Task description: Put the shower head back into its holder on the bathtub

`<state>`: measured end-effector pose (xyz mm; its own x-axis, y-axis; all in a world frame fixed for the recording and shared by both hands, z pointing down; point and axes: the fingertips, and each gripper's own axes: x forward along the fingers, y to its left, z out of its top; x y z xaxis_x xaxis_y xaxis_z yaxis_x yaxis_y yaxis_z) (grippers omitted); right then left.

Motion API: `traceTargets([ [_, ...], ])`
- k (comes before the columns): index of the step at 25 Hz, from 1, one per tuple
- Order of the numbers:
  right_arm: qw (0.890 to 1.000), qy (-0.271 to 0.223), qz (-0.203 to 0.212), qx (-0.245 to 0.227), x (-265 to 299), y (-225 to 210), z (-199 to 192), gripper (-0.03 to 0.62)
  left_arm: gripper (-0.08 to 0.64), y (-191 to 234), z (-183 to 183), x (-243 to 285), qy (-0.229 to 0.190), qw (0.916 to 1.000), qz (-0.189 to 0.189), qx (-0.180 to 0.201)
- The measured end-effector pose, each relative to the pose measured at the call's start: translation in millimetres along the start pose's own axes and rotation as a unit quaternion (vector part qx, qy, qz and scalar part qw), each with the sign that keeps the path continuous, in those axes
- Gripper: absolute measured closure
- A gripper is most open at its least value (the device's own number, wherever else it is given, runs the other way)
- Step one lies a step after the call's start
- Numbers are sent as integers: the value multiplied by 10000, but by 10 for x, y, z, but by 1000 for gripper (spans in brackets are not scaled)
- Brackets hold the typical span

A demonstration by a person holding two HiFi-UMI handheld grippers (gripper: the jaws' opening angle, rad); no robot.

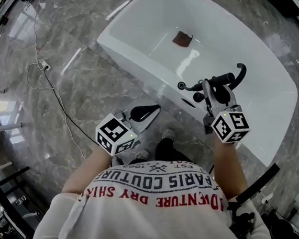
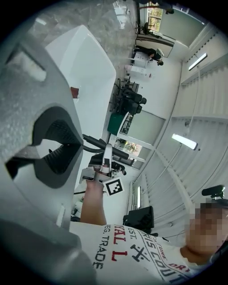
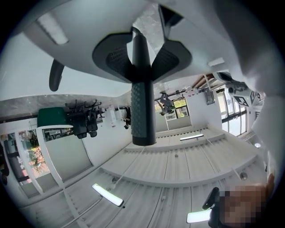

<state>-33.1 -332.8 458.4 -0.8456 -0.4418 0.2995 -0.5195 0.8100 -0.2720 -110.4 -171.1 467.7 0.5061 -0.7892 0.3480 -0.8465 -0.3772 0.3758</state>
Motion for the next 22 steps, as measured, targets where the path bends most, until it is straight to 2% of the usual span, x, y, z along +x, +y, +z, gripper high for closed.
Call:
traceTargets([
  [12, 9952, 917, -117, -311, 525, -144, -817, 456, 560, 121, -17, -149, -162, 9989, 197, -387],
  [16, 9905, 1251, -112, -562, 669, -197, -1079, 456, 560, 218, -35, -152, -210, 9984, 256, -456],
  [22, 9854, 1616, -106, -519, 835, -270, -1400, 456, 560, 292, -90, -187, -193, 9975, 348, -578],
])
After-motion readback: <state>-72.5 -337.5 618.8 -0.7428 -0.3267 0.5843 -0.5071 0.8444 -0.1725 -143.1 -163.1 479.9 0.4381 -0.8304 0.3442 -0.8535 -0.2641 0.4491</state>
